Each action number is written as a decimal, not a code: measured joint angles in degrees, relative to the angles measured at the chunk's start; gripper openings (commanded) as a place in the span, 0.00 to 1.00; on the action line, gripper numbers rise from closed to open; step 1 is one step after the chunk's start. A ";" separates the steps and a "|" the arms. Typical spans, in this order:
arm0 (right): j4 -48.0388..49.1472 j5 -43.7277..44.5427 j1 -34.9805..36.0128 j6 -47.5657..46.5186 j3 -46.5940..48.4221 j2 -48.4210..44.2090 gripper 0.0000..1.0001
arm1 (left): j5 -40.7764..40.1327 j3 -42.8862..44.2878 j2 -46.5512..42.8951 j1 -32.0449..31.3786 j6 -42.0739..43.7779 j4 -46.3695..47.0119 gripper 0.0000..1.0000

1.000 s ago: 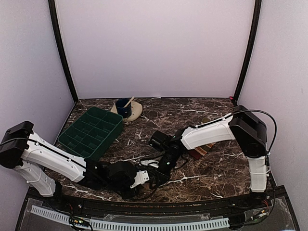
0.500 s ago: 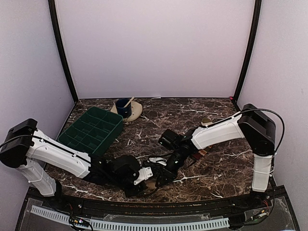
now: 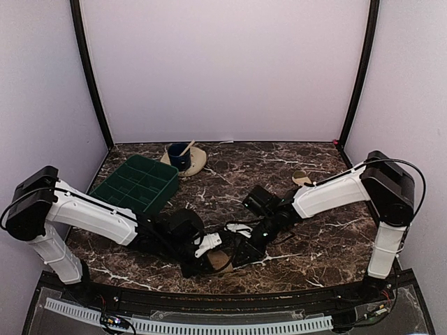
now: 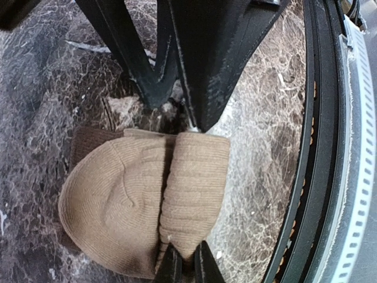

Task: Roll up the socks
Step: Roll the sock at the center of the board.

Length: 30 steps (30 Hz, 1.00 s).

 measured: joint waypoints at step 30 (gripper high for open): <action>9.60 22.97 9.53 -0.42 -9.97 -15.13 0.31 | 31.78 7.30 11.43 14.49 0.48 -7.23 0.00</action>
